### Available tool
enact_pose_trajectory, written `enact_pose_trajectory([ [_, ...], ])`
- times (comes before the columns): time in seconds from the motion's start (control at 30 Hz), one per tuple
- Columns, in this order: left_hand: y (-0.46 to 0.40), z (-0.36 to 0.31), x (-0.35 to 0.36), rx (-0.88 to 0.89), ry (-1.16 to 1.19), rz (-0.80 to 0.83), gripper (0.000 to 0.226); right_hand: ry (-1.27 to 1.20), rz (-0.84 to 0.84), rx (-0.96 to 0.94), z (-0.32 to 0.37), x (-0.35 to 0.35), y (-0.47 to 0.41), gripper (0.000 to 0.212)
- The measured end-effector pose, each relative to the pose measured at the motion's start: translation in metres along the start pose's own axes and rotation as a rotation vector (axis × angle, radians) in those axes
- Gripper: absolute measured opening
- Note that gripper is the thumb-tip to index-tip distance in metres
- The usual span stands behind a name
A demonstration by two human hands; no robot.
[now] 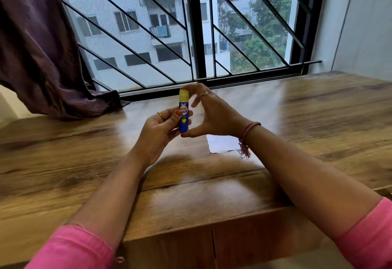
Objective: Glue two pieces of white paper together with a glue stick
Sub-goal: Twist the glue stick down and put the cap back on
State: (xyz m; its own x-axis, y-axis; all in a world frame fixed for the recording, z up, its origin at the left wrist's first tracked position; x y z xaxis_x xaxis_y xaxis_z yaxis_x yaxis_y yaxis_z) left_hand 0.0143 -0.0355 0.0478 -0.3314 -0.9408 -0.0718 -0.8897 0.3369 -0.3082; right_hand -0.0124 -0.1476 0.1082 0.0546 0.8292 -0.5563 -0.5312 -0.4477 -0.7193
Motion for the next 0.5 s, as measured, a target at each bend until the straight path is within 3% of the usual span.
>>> enact_pose_trajectory([
  [0.33, 0.0014, 0.0017, 0.0055, -0.026, 0.012, 0.029, 0.034, 0.228, -0.068, 0.003, -0.0036, -0.0044, 0.0025, 0.088],
  [0.5, 0.0015, 0.0039, 0.0005, -0.020, -0.028, -0.035, 0.032, 0.204, 0.014, 0.029, -0.0046, 0.0015, 0.0035, 0.093],
])
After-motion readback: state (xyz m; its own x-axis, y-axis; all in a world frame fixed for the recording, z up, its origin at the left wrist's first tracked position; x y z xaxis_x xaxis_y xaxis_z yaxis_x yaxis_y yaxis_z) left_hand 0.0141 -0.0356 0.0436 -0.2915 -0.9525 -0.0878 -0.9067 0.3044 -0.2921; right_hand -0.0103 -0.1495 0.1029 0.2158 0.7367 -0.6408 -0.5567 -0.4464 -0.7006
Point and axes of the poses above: each hand's wrist, its own y-axis away from the middle knuckle, its own x-axis out of the palm, z = x × y, the point moved 9 cm from there along -y, towards the middle knuckle, and after that the axes turned 14 degrees about -y, right-handed, at the moved point
